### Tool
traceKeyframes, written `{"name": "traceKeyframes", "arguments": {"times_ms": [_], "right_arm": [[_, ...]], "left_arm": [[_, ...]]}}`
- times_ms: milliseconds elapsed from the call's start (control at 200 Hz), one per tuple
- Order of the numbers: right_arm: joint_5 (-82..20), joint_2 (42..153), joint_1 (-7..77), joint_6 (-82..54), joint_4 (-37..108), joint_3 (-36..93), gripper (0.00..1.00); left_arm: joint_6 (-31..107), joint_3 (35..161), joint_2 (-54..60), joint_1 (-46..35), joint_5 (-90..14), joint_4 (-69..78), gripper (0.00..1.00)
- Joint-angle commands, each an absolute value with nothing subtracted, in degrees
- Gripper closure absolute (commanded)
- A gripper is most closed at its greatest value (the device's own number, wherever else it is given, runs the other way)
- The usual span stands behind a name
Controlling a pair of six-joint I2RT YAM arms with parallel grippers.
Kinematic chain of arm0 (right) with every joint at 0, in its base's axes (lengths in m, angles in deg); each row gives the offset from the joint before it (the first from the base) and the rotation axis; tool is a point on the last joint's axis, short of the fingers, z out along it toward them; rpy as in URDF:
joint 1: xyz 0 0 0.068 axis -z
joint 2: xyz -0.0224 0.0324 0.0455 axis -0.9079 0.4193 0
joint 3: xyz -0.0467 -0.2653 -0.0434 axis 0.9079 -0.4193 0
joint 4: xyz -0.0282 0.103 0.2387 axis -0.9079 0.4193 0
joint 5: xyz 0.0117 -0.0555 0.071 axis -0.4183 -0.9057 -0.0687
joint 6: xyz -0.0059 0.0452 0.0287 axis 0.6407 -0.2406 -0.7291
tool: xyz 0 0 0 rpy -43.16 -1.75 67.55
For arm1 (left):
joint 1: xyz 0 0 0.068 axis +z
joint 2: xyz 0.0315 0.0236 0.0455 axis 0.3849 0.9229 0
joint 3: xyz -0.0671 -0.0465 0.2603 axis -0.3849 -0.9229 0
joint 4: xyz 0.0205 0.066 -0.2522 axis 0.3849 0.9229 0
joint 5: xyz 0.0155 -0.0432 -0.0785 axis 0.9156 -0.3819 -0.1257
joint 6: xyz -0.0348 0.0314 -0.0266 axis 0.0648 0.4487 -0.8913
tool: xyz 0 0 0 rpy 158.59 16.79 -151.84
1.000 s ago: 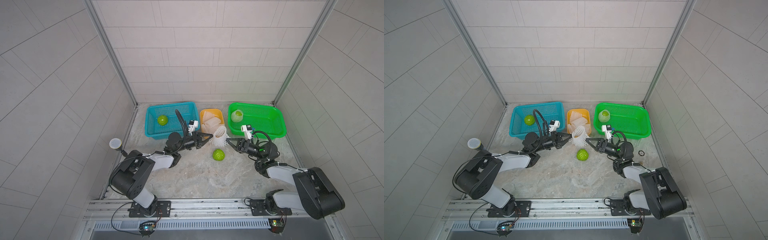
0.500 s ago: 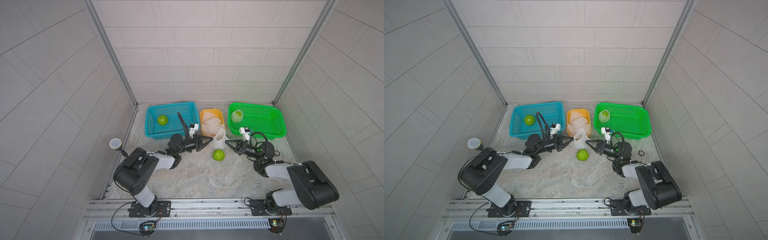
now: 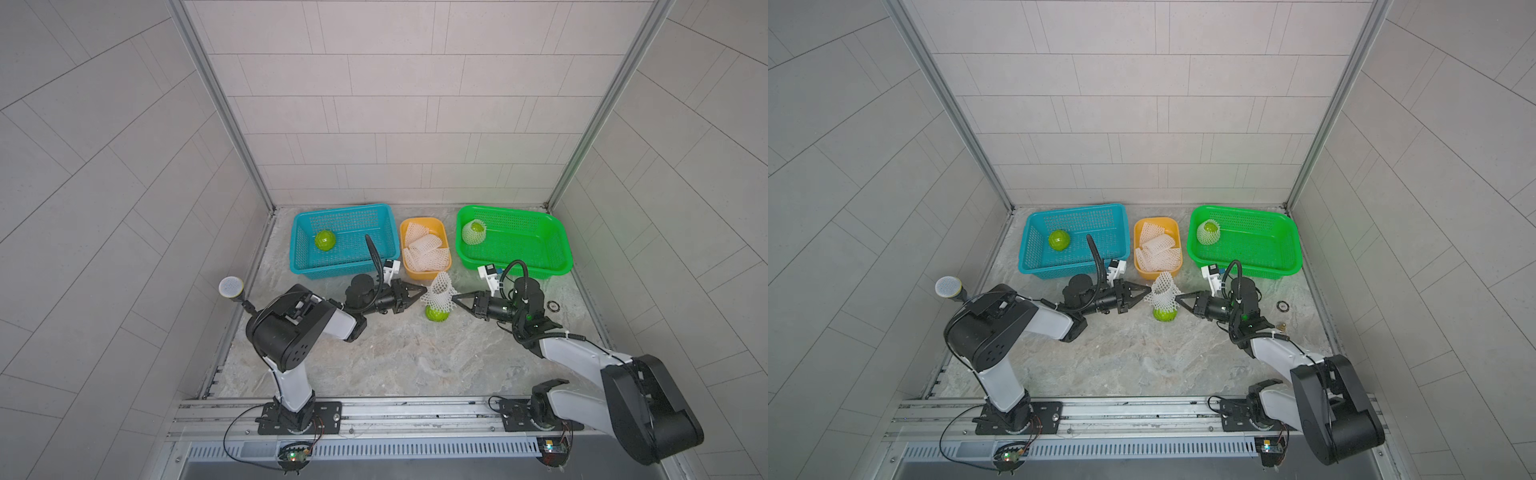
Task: Sleeve custard apples in foam nets
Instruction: Put on the foam net on the custard apple.
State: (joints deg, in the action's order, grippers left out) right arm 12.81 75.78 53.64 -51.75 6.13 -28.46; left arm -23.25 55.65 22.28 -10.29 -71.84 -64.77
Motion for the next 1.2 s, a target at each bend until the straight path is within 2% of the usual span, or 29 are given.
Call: {"name": "traceKeyframes", "arguments": {"times_ms": [0, 260, 445, 876, 1011, 1191], "right_arm": [[9.78, 75.02, 53.78, -43.49, 18.09, -27.37, 0.96], [11.23, 82.5, 53.78, -44.75, 11.89, -26.8, 0.96], [11.27, 83.6, 53.76, -45.45, 10.21, -27.07, 0.97], [9.48, 79.05, 54.96, -42.93, 15.92, -25.96, 0.97], [6.28, 76.46, 55.28, -40.03, 22.29, -22.48, 0.97], [7.36, 79.19, 55.72, -39.05, 23.49, -21.87, 0.97]], "left_arm": [[-20.89, 55.67, 23.84, -10.54, -71.37, -67.39, 0.93], [-19.85, 57.23, 27.65, -10.66, -70.81, -67.48, 0.92], [-19.83, 58.22, 28.87, -10.61, -71.04, -67.48, 0.92], [-20.21, 59.23, 31.17, -10.75, -71.99, -67.48, 0.92], [-20.71, 60.34, 29.91, -10.81, -71.58, -67.48, 0.92], [-21.15, 61.19, 31.87, -10.82, -71.86, -67.48, 0.92]]}}
